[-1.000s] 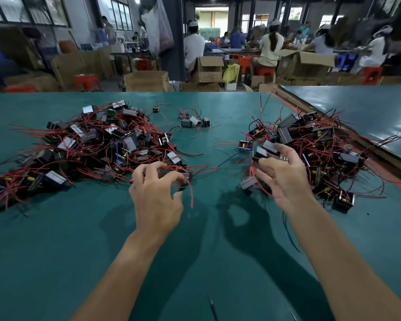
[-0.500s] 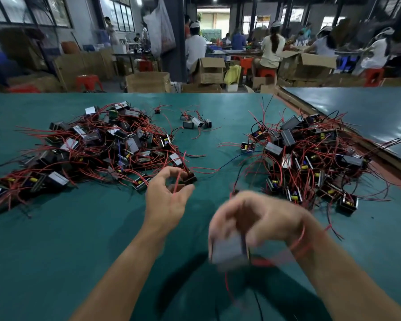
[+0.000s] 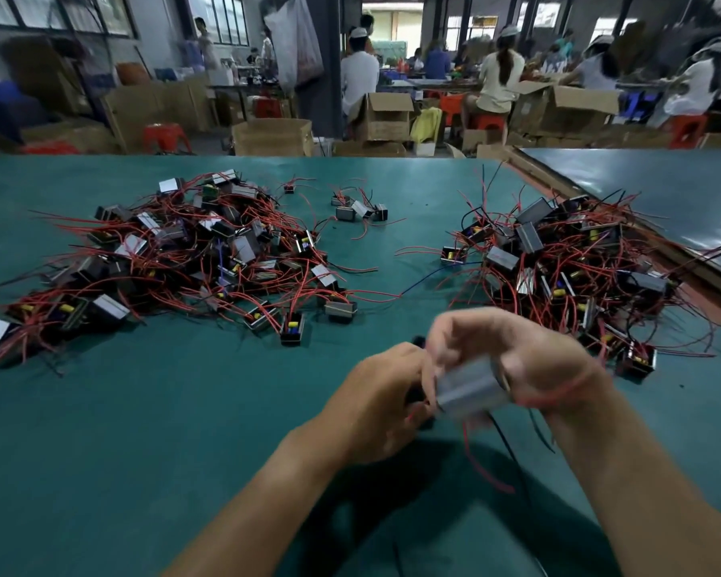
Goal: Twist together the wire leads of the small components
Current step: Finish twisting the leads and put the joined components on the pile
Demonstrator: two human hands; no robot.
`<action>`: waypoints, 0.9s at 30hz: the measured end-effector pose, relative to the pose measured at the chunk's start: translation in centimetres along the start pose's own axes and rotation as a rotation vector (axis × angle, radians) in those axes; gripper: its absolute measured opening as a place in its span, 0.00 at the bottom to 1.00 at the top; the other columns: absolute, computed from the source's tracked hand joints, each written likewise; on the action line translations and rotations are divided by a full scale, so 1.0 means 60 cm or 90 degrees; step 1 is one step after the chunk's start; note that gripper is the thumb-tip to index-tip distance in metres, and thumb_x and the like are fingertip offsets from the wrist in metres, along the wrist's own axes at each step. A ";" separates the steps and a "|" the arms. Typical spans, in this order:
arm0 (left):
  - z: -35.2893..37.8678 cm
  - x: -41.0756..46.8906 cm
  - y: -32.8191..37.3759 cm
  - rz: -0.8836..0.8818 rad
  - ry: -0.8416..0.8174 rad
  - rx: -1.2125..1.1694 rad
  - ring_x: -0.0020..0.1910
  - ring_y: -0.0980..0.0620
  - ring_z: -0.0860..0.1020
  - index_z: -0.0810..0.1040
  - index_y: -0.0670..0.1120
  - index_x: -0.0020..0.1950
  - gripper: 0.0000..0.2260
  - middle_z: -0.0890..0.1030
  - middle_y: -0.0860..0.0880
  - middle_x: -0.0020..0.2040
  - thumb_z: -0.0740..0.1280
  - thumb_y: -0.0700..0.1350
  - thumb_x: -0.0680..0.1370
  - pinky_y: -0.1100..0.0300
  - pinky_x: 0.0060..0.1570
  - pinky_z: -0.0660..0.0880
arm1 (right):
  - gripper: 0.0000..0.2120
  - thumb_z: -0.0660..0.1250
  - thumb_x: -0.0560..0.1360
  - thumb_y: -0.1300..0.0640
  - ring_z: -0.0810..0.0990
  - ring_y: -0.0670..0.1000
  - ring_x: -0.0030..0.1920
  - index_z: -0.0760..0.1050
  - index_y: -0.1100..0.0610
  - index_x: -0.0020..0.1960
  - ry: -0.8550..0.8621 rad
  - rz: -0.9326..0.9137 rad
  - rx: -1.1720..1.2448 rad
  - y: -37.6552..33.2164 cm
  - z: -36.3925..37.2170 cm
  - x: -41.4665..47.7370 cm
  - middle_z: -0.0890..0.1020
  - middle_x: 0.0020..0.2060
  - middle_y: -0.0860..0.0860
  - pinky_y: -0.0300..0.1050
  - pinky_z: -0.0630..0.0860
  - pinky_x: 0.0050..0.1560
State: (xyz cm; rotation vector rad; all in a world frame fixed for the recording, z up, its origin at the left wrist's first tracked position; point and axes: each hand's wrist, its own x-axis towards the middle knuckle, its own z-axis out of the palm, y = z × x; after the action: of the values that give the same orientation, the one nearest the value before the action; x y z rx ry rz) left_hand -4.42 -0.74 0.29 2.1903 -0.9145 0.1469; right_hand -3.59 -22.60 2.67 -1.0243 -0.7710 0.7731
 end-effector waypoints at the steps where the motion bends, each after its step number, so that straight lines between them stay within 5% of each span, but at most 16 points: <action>1: 0.000 -0.001 -0.015 -0.006 0.018 0.080 0.49 0.44 0.79 0.79 0.43 0.55 0.12 0.79 0.47 0.52 0.70 0.37 0.72 0.51 0.48 0.75 | 0.21 0.78 0.67 0.54 0.82 0.53 0.38 0.76 0.63 0.54 0.080 0.029 -0.013 -0.017 0.025 0.051 0.81 0.45 0.60 0.46 0.81 0.35; 5: -0.029 -0.006 -0.039 -0.221 0.103 0.230 0.50 0.41 0.77 0.72 0.49 0.53 0.11 0.75 0.48 0.52 0.68 0.42 0.73 0.50 0.49 0.73 | 0.14 0.73 0.68 0.56 0.81 0.49 0.35 0.80 0.56 0.52 0.315 0.050 -0.039 -0.018 0.002 0.072 0.83 0.46 0.54 0.41 0.80 0.34; 9: -0.076 -0.015 -0.064 -0.483 0.180 0.360 0.54 0.44 0.76 0.70 0.49 0.52 0.10 0.72 0.49 0.48 0.68 0.44 0.74 0.42 0.64 0.66 | 0.21 0.60 0.73 0.75 0.81 0.53 0.37 0.71 0.63 0.63 0.451 0.057 -0.065 -0.005 -0.016 0.081 0.81 0.46 0.60 0.43 0.81 0.39; 13: -0.084 -0.019 -0.065 -0.295 0.260 0.286 0.49 0.47 0.75 0.76 0.50 0.45 0.09 0.74 0.53 0.45 0.71 0.39 0.69 0.50 0.52 0.72 | 0.31 0.67 0.61 0.80 0.83 0.57 0.45 0.76 0.58 0.60 0.421 -0.001 -0.160 -0.002 -0.016 0.075 0.79 0.41 0.57 0.45 0.80 0.46; 17: -0.070 -0.008 -0.044 -0.159 0.118 0.101 0.36 0.52 0.76 0.81 0.49 0.42 0.05 0.81 0.52 0.44 0.75 0.41 0.69 0.56 0.38 0.74 | 0.30 0.77 0.50 0.73 0.79 0.57 0.43 0.83 0.55 0.50 0.452 -0.068 -0.170 -0.003 -0.016 0.079 0.81 0.37 0.56 0.40 0.80 0.41; 22: -0.061 -0.006 -0.047 -0.202 -0.007 0.058 0.34 0.46 0.76 0.84 0.50 0.45 0.07 0.82 0.48 0.44 0.73 0.38 0.72 0.56 0.37 0.76 | 0.20 0.84 0.52 0.63 0.79 0.45 0.34 0.82 0.53 0.41 0.590 -0.083 -0.336 0.000 -0.031 0.078 0.83 0.33 0.47 0.36 0.78 0.38; 27: -0.066 0.000 -0.054 -0.325 0.003 -0.023 0.21 0.53 0.64 0.83 0.56 0.38 0.13 0.77 0.48 0.26 0.67 0.40 0.77 0.65 0.22 0.61 | 0.15 0.83 0.60 0.59 0.79 0.47 0.35 0.78 0.50 0.39 0.601 0.094 -0.694 0.022 -0.046 0.079 0.82 0.34 0.46 0.43 0.78 0.42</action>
State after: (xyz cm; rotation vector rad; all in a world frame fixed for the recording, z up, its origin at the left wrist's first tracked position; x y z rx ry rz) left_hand -1.63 3.46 1.21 2.3127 -0.3290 -0.1101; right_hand 0.87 -19.42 1.45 -2.2048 -0.2214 -0.1563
